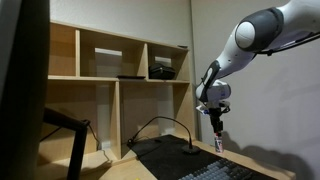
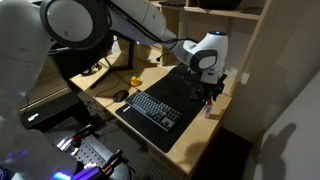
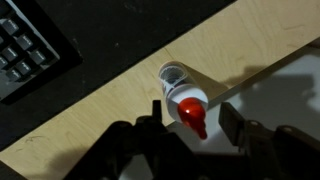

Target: Move the white bottle to the right edge of the table

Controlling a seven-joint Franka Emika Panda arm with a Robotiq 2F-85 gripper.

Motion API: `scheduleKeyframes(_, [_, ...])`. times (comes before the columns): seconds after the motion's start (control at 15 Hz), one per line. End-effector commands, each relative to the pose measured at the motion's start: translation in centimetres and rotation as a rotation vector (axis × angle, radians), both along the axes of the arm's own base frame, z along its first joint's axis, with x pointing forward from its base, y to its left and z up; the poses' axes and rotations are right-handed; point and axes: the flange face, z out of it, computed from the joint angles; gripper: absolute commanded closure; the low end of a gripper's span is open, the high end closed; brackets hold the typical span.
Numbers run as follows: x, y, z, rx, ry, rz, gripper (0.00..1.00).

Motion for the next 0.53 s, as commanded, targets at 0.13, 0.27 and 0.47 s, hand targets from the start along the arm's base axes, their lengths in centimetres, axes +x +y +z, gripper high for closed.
scheduleKeyframes(0.13, [-2.6,-0.4,5.2,0.027,-0.126,-0.021,0.00])
scheduleKeyframes(0.27, [-4.2,0.1,7.5,0.058,-0.168,0.028,0.00])
scheduleKeyframes(0.47, [-3.1,-0.4,7.7,0.063,-0.157,0.045,0.00])
